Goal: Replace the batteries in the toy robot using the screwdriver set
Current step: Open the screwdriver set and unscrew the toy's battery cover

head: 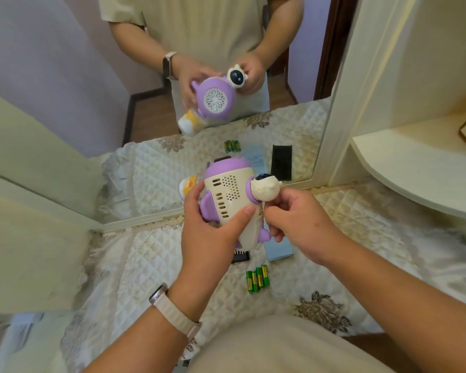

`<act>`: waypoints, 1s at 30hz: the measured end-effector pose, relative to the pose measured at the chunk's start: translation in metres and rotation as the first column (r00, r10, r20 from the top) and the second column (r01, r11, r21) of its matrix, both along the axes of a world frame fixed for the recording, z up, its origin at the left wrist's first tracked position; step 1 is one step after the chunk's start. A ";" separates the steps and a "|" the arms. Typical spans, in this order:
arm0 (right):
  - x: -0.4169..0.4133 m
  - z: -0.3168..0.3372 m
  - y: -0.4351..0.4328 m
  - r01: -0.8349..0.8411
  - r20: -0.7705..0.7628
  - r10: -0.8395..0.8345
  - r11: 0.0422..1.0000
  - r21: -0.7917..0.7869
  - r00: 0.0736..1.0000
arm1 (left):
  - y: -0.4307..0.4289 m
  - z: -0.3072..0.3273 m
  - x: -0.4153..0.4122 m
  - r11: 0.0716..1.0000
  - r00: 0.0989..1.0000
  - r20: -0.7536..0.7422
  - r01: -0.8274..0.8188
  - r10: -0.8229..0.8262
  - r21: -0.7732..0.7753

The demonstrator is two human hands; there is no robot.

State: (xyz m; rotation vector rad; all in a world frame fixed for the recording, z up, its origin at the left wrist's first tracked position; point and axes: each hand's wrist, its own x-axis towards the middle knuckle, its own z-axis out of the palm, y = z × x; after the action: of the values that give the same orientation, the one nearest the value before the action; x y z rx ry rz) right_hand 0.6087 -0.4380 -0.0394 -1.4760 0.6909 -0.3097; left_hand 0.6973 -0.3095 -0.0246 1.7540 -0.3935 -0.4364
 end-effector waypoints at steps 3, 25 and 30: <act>0.001 -0.017 -0.016 0.043 -0.013 -0.043 0.999 0.018 0.999 | -0.008 -0.011 0.007 1.000 0.999 -0.033 -0.012 0.012 0.001; -0.036 -0.184 -0.095 0.055 -0.563 -0.157 0.979 -0.194 0.811 | -0.038 -0.054 0.020 0.993 0.966 -0.253 -0.024 0.052 0.114; -0.046 -0.147 -0.094 0.315 -0.450 -0.293 0.949 -0.029 0.843 | -0.035 -0.036 0.012 0.997 0.965 -0.261 0.008 0.014 0.082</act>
State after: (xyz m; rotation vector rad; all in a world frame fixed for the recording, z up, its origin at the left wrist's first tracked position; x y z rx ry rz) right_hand 0.5622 -0.5323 -0.1868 -1.4024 1.3090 -0.1892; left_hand 0.7095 -0.3442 -0.0608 1.7482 -0.1865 -0.6819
